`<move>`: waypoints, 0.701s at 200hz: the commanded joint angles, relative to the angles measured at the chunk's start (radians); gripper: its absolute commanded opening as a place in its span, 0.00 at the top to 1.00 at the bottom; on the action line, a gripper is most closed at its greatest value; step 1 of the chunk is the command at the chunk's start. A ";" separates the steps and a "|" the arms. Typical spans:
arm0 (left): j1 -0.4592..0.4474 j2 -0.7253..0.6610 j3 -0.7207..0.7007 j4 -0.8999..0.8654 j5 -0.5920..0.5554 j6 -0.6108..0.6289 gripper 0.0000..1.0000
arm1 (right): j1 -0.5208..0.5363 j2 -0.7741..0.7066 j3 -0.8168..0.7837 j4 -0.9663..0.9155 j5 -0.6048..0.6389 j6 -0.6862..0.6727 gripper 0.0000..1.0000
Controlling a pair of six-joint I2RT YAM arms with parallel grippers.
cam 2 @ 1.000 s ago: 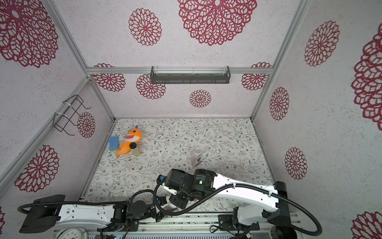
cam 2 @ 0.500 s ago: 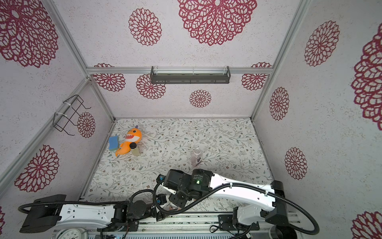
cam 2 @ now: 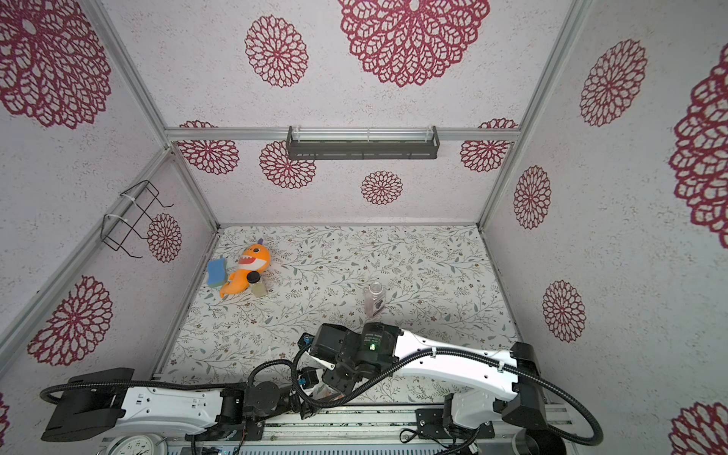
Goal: Screw on the bottle caps
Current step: Screw the bottle cap onto the plastic bottle.
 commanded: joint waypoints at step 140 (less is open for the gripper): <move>-0.006 0.083 0.023 0.156 -0.018 -0.018 0.53 | -0.001 -0.010 0.069 -0.071 0.007 -0.088 0.52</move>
